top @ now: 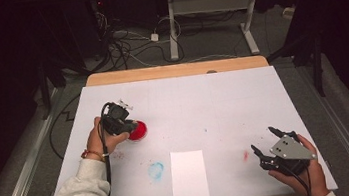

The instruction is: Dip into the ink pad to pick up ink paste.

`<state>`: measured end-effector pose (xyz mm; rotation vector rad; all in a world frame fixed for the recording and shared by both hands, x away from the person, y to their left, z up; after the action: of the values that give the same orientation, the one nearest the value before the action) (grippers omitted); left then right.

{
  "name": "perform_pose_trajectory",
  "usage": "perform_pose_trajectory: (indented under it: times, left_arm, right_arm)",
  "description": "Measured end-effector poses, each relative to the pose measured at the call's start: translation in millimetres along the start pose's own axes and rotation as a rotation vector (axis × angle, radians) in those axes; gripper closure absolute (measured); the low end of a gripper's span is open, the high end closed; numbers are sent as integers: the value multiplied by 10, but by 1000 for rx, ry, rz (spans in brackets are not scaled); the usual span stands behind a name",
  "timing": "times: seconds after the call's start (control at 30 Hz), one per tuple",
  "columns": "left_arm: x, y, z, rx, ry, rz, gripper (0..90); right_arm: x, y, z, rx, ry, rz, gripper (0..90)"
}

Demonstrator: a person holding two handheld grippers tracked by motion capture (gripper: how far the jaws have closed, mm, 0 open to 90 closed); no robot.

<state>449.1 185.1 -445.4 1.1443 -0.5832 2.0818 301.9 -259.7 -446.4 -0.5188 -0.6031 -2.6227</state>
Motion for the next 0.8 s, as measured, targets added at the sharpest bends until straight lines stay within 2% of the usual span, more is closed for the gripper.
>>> perform_pose_trajectory:
  times: [0.23, 0.53, 0.8]
  left_arm:
    - [156, 4, 2, -10, 46, -1, 739]
    - [262, 19, -26, -8, 78, 20, 738]
    - [314, 80, -8, -25, 95, 17, 738]
  right_arm:
    - [-30, 4, 16, 1, 0, 3, 269]
    - [-54, -18, 32, 7, 3, 14, 269]
    - [-71, -19, 48, 11, 5, 18, 270]
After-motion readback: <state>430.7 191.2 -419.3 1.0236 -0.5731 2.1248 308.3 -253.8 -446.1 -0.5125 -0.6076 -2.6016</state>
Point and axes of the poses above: each handheld gripper's, and its own axes: x roughly backward along the jaws, z roughly out of its top, y roughly to its right, the point moved 3 cm from there along -x, roughly forward along the jaws, and after that the axes turned 7 degrees about -x, right-handed, at the moved point
